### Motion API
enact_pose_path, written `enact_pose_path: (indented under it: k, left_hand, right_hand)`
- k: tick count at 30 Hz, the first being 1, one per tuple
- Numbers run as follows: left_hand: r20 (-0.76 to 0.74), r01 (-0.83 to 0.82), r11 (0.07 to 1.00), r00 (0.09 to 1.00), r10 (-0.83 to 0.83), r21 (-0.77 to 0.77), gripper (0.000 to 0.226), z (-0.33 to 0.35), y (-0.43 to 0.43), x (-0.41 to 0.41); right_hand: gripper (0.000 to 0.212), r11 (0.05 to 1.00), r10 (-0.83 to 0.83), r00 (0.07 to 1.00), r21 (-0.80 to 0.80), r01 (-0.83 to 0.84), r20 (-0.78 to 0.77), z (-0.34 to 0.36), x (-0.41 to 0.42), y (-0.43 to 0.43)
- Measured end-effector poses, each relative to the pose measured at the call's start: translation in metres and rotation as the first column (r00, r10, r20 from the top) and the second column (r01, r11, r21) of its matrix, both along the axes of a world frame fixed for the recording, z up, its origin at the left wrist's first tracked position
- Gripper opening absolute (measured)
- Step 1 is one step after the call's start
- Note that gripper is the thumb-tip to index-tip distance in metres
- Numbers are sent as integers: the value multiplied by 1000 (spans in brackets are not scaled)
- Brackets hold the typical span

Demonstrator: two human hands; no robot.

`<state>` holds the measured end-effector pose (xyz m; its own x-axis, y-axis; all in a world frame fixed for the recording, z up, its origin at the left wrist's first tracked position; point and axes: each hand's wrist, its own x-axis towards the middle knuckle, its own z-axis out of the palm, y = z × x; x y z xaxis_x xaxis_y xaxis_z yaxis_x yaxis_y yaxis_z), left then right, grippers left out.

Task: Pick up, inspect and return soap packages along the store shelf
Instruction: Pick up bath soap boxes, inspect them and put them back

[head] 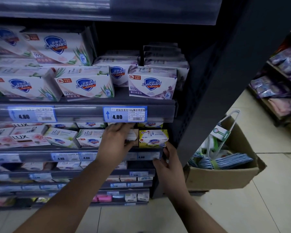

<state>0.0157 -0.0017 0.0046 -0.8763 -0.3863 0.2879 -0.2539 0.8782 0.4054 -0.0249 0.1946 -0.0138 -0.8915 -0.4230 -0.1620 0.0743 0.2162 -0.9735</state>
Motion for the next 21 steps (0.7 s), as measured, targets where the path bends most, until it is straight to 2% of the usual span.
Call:
enact_pose_path:
  k: [2, 4, 7, 10, 16, 19, 21]
  left_hand:
    - [27, -43, 998, 999, 44, -36, 68, 1, -11, 5]
    - [62, -74, 995, 995, 78, -70, 73, 0, -24, 11]
    - [130, -82, 993, 987, 92, -80, 66, 0, -37, 17]
    - [126, -62, 998, 990, 65, -32, 59, 4, -40, 20]
    - [19, -133, 971, 991, 132, 197, 56, 24, -35, 32]
    - [-51, -88, 946, 993, 110, 313, 50, 37, -32, 46]
    - [-87, -5, 889, 995, 51, 459, 44, 44, -29, 59]
  right_hand:
    - [65, 999, 13, 1000, 40, -12, -1, 3, 0, 0]
    - [60, 999, 8, 1000, 47, -7, -9, 1, 2, 0]
    - [63, 998, 4, 1000, 68, -2, -17, -2, 5, 0]
    - [64, 995, 2, 998, 98, 4, -59, -2, 5, -1]
    - [49, 995, 5, 992, 101, 8, -129, 0, 8, 2]
    - [35, 999, 6, 978, 46, 4, -207, 6, 9, 4]
    - [32, 997, 67, 972, -24, -74, -226, 14, 9, 2]
